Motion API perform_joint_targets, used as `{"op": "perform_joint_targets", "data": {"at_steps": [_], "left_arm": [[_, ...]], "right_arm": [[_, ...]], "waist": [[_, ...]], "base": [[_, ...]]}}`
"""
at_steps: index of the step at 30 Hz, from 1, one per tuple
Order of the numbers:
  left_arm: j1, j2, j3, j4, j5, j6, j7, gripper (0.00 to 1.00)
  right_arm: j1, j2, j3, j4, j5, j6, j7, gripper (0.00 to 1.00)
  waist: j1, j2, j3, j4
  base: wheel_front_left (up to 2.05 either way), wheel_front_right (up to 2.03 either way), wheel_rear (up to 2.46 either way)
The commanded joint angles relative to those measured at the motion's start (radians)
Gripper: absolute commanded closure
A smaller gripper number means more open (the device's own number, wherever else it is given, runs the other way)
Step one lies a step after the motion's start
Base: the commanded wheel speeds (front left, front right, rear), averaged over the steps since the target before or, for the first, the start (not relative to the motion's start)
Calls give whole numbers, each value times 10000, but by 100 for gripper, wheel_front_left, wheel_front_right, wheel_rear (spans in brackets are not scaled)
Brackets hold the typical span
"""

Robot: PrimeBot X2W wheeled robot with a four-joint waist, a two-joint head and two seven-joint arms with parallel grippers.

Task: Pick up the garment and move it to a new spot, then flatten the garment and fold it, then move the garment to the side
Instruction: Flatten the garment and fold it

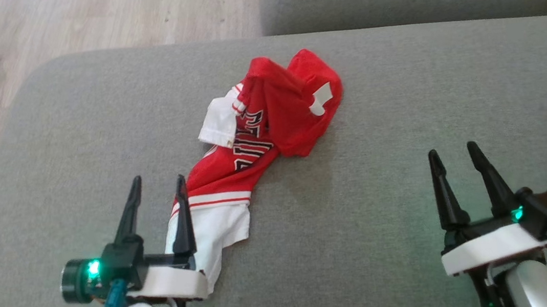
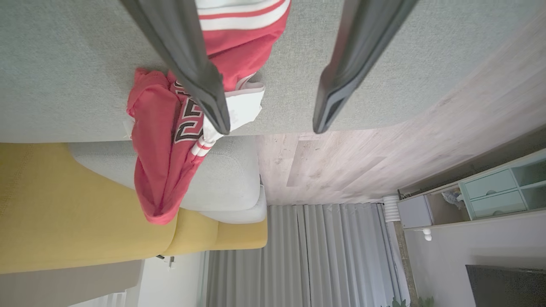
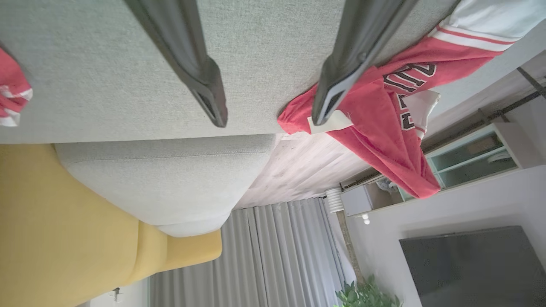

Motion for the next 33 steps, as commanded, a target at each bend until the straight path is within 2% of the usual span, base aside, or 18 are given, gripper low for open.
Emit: {"op": "perform_joint_targets", "data": {"at_steps": [1, 6, 10, 14, 19, 27, 29, 33], "left_arm": [[-529, 82, 373, -267, 82, 17, -113, 0], [-720, -162, 376, -134, 136, -117, -159, 0], [-940, -410, 326, 16, 191, -280, -172, 0], [-1164, -709, 355, 127, 286, -435, -176, 0], [-1310, -1023, 506, 233, 416, -634, -178, 0], [-1339, -1349, 729, 297, 643, -1051, -178, 0], [-1319, -1402, 806, 316, 718, -1100, -179, 0], [-1257, -1462, 996, 386, 865, -1152, -179, 0]], "right_arm": [[-489, -51, 283, -280, -114, -7, -111, 0], [-1367, -51, 694, 169, -583, -7, -111, 0], [-2560, -91, 1390, 1296, -1119, -7, -65, 0], [-3865, -589, 2280, 2575, -977, -7, 155, 0], [-5103, -1154, 2906, 4006, -776, -7, 216, 0], [-6190, -1633, 4198, 5277, -82, -7, 74, 0], [-6341, -1694, 4510, 5464, 91, -7, 37, 100], [-6480, -1796, 4739, 5620, 343, -7, -61, 100]], "waist": [[0, 0, 101, 114], [0, 0, 614, 563], [0, 0, 1139, 981], [0, 0, 1554, 1417], [0, 0, 1878, 1790], [0, 0, 2083, 2010], [0, 0, 2087, 2009], [0, 0, 1960, 1895]], "base": [[0, 0, 0], [0, 0, 0], [0, 0, 0], [0, 0, 0], [0, 0, 0], [0, 0, 0], [0, 0, 0], [0, 0, 0]]}}
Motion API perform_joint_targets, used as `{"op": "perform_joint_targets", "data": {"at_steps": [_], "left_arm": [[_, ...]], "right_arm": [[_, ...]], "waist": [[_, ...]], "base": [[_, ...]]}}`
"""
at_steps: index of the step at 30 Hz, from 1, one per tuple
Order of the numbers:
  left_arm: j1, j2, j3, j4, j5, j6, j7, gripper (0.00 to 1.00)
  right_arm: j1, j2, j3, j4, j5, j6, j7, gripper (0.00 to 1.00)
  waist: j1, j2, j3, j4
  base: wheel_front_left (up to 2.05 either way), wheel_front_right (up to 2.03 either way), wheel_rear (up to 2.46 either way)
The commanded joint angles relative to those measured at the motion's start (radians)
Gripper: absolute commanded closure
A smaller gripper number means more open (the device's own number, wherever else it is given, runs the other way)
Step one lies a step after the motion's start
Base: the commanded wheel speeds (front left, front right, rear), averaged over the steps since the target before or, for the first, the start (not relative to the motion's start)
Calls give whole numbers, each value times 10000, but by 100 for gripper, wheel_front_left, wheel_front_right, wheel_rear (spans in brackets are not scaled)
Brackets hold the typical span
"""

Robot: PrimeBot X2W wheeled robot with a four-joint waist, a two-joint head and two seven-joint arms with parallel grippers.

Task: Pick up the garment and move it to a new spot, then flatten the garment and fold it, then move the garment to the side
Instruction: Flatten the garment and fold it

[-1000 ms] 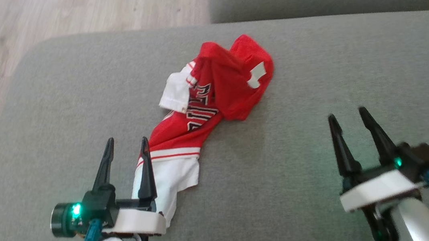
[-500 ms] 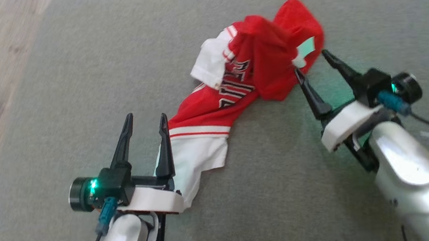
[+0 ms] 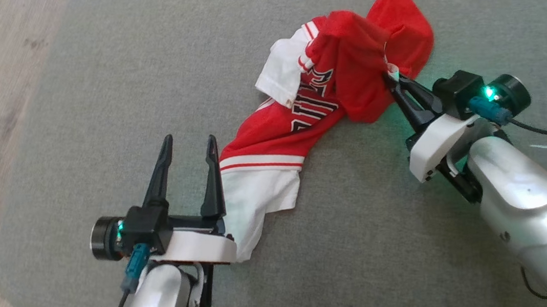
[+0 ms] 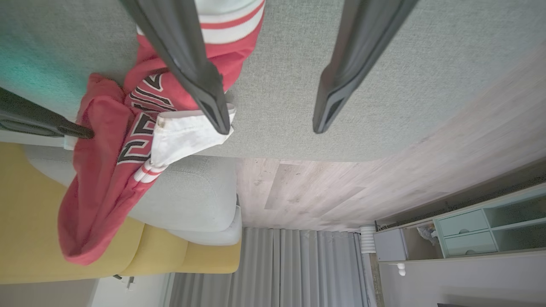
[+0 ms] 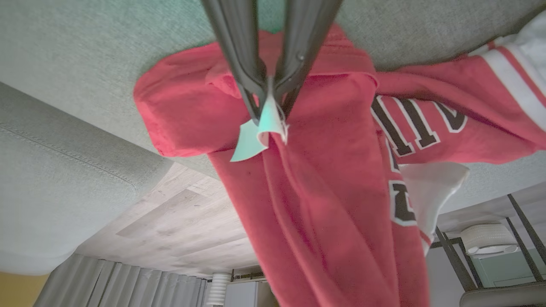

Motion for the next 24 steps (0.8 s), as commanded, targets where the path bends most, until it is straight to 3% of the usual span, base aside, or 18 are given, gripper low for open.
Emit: {"op": "perform_joint_targets", "data": {"at_steps": [1, 10, 20, 24], "left_arm": [[-214, 102, 463, -199, 131, -15, -94, 0], [102, 89, 759, -110, 389, -125, -95, 0], [803, 82, 963, -58, 549, -168, -95, 0], [1121, 82, 1024, -139, 559, -138, -95, 0]], "right_arm": [[-170, -40, 123, -230, 97, -7, -177, 100], [739, -285, -1375, -2154, -381, -7, -207, 100], [2485, -31, -3688, -6003, -2446, -7, -209, 100], [3007, 128, -4173, -7162, -3063, -7, 52, 100]], "waist": [[-1, 0, -133, -116], [-1, 0, -1030, -758], [-1, 0, -2370, -1727], [-1, 0, -2680, -2011]], "base": [[0, 0, 0], [0, 0, 0], [0, 0, 0], [0, 0, 0]]}}
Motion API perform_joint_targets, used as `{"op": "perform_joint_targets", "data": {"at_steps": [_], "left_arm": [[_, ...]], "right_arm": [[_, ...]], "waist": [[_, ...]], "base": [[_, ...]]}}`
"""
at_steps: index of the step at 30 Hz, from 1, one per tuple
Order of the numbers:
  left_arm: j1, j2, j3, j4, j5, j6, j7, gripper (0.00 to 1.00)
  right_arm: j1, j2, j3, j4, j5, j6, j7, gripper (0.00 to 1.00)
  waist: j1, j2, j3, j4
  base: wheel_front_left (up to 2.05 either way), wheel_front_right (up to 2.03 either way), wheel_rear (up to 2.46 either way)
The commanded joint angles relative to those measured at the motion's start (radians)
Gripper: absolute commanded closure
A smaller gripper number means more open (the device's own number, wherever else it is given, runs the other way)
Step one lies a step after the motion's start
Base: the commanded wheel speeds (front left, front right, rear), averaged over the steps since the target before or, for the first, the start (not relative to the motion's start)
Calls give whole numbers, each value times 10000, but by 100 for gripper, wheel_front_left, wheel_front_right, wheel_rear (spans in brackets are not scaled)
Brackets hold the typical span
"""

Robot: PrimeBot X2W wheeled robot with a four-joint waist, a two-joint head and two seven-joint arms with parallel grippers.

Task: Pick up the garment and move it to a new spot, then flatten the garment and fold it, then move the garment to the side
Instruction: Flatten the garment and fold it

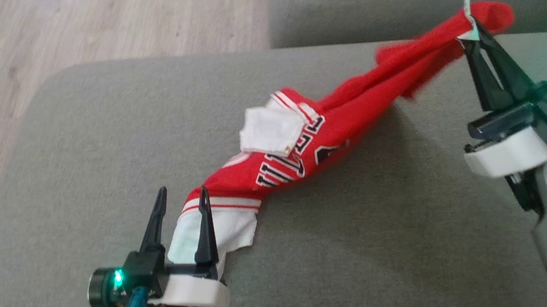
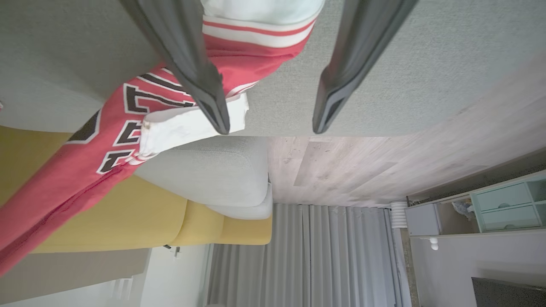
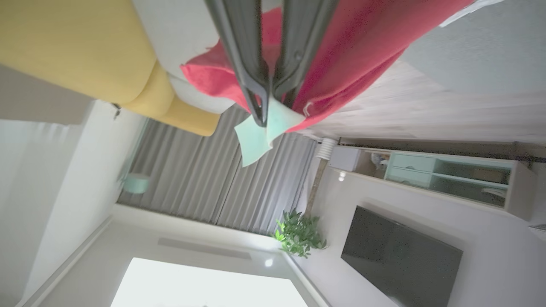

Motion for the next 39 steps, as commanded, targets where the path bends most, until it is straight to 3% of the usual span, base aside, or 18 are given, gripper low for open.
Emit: {"op": "perform_joint_targets", "data": {"at_steps": [1, 8, 12, 21, 27, 32, 33, 34, 39], "left_arm": [[-267, 77, 344, -338, 49, 32, -95, 0], [-78, 16, 325, -409, 67, 32, -95, 0], [-168, -9, 305, -451, 75, -48, -95, 0], [-774, -197, 215, -442, 21, -190, -95, 0], [-1212, -287, 166, -428, 54, -307, -95, 0], [-1432, -321, 222, -461, 68, -350, -95, 0], [-1470, -327, 250, -474, 73, -356, -95, 0], [-1500, -333, 273, -484, 80, -358, -95, 0], [-1588, -353, 412, -466, 125, -320, -95, 0]], "right_arm": [[-93, -2, 10, -652, -192, -7, 140, 100], [437, 60, -496, -2776, -864, -7, 1256, 100], [334, -96, -610, -2742, -934, -7, 2089, 100], [-1283, -1125, -1019, 242, -877, -7, 3380, 100], [-2902, -1935, -1101, 3026, -1280, -7, 3437, 100], [-4003, -2117, -1208, 4684, -1541, -7, 3274, 100], [-4227, -2139, -1186, 5041, -1643, -7, 3175, 13], [-4424, -2073, -1206, 5445, -1584, -7, 3105, 0], [-5023, -1878, -1397, 6568, -1732, -7, 2446, 0]], "waist": [[2, -1, -253, -251], [2, -1, -356, -405], [2, -1, -124, -272], [2, -1, 1143, 488], [2, -1, 1901, 977], [2, -1, 2209, 1106], [2, -1, 2263, 1108], [2, -1, 2299, 1103], [2, -1, 2301, 866]], "base": [[0, 0, 0], [0, 0, 0], [0, 0, 0], [0, 0, 0], [0, 0, 0], [0, 0, 0], [0, 0, 0], [0, 0, 0], [0, 0, 0]]}}
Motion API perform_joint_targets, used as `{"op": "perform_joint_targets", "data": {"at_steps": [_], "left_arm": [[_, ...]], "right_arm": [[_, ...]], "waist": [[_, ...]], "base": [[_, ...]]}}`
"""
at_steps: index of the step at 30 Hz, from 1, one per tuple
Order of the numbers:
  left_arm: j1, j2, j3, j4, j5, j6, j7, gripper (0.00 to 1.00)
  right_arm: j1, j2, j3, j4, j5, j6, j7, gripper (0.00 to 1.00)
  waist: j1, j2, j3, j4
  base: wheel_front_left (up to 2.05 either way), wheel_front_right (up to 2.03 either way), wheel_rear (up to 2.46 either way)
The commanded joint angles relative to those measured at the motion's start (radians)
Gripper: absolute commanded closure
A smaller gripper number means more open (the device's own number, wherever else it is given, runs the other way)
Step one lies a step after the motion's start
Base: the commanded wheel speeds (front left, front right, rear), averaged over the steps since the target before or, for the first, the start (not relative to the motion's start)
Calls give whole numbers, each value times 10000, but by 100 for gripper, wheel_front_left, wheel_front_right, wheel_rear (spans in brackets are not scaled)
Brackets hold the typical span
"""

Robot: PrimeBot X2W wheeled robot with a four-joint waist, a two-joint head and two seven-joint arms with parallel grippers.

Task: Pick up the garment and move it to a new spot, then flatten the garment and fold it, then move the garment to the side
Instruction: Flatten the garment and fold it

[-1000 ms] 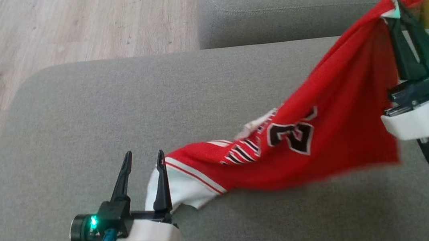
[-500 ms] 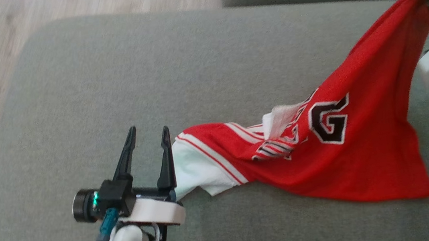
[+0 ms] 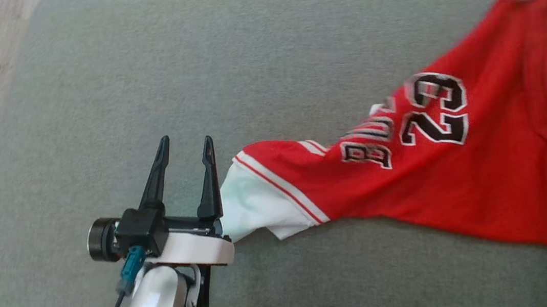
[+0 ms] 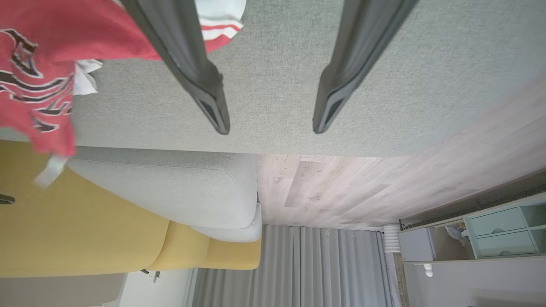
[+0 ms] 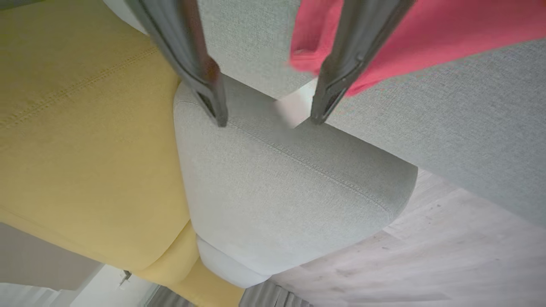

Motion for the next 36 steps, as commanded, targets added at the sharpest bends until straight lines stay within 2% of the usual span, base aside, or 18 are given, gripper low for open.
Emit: {"op": "perform_joint_targets", "data": {"at_steps": [1, 4, 9, 13, 16, 21, 23, 26, 36], "left_arm": [[-341, 27, 386, -316, 126, 29, -95, 0], [-298, 27, 518, -268, 189, 12, -95, 0], [-60, 101, 796, -191, 288, -13, -95, 0], [199, 124, 945, -122, 338, -39, -95, 0], [407, 120, 1027, -89, 369, -39, -95, 0], [655, 102, 1086, -65, 371, -102, -95, 0], [724, 93, 1090, -45, 376, -118, -95, 0], [775, 84, 1135, -24, 364, -148, -95, 0], [416, 125, 1041, 273, 555, -449, -95, 0]], "right_arm": [[-264, 66, -9, -211, -61, -7, -355, 0], [-82, 544, -592, -241, 151, -7, -1183, 0], [728, 1722, -1375, -843, 775, -7, -2344, 0], [1793, 2763, -1606, -1868, 1377, -7, -2696, 0], [2921, 3226, -1385, -2840, 1849, -7, -2773, 0], [5131, 3422, -741, -4284, 2939, -7, -2803, 0], [6006, 3427, -426, -4655, 3566, -7, -2807, 0], [6978, 3430, -137, -5039, 3903, -7, -2812, 0], [7262, 3432, 2, -5512, 4058, -7, -2816, 0]], "waist": [[-2, 0, -108, -175], [-2, 0, -372, -481], [-2, 0, -953, -1161], [-2, 0, -1428, -1715], [-2, 0, -1728, -2064], [-2, 0, -2008, -2451], [-2, 0, -2072, -2567], [-2, 0, -2049, -2717], [-2, 0, -1729, -2903]], "base": [[0, 0, 0], [0, 0, 0], [0, 0, 0], [0, 0, 0], [0, 0, 0], [0, 0, 0], [0, 0, 0], [0, 0, 0], [0, 0, 0]]}}
